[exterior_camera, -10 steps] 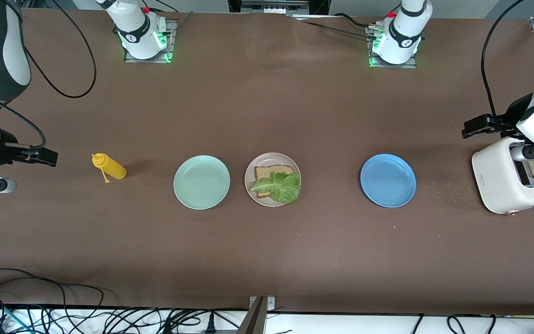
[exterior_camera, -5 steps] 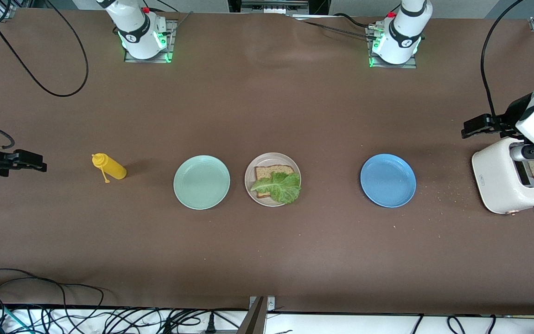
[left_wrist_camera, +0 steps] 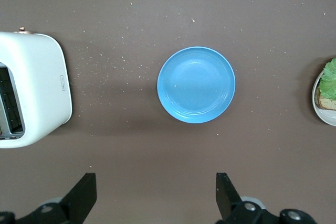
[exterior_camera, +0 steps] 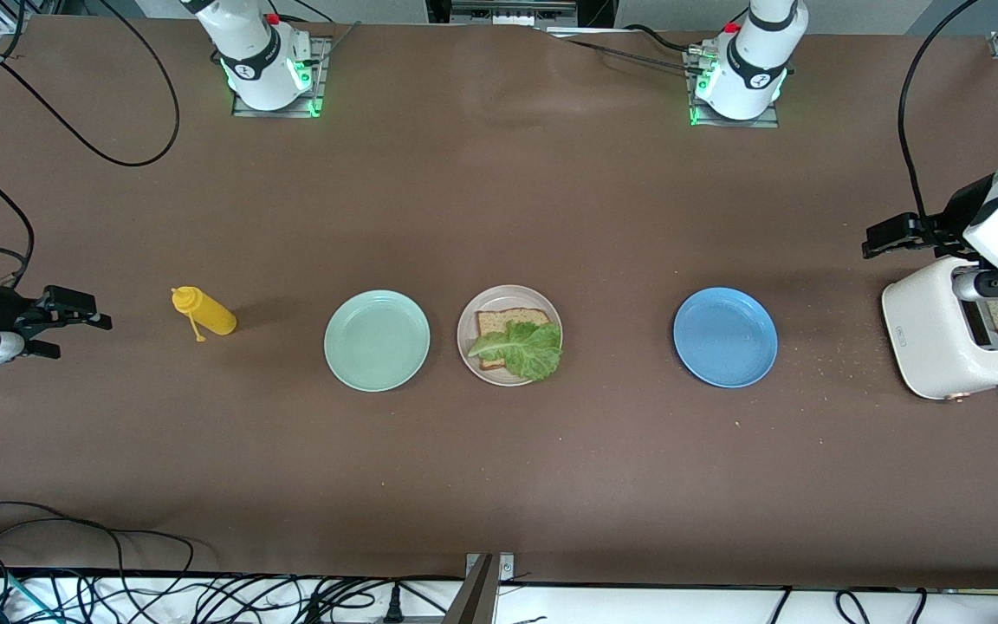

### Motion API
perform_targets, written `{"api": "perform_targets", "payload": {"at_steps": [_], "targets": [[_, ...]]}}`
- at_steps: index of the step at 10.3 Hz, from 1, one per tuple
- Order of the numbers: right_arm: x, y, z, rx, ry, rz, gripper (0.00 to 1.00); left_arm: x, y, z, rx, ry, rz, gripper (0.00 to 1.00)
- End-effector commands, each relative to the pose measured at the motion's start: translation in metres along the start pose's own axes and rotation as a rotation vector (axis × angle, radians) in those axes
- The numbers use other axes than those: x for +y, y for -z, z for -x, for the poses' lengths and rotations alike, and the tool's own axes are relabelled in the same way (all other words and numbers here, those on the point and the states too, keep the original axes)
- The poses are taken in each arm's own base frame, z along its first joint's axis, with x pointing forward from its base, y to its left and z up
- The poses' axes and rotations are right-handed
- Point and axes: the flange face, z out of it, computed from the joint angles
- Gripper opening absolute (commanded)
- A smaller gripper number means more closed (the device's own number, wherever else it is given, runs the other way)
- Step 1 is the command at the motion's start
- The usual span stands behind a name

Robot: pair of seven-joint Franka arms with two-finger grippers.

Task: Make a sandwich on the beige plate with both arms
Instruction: 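Move the open right gripper down around the yellow mustard bottle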

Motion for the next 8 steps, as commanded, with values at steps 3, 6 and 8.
{"api": "perform_targets", "payload": {"at_steps": [3,6,8], "targets": [[0.022,-0.051,0.053,0.151,0.239,-0.124,1.0,0.0,0.006,0.0,0.002,-0.008,-0.026,1.0],[0.042,-0.1,0.085,0.233,0.358,-0.216,1.0,0.0,0.006,0.0,0.002,-0.008,-0.026,1.0],[0.04,-0.117,0.096,0.258,0.426,-0.245,1.0,0.0,0.007,0.0,0.004,-0.008,-0.026,1.0]]}}
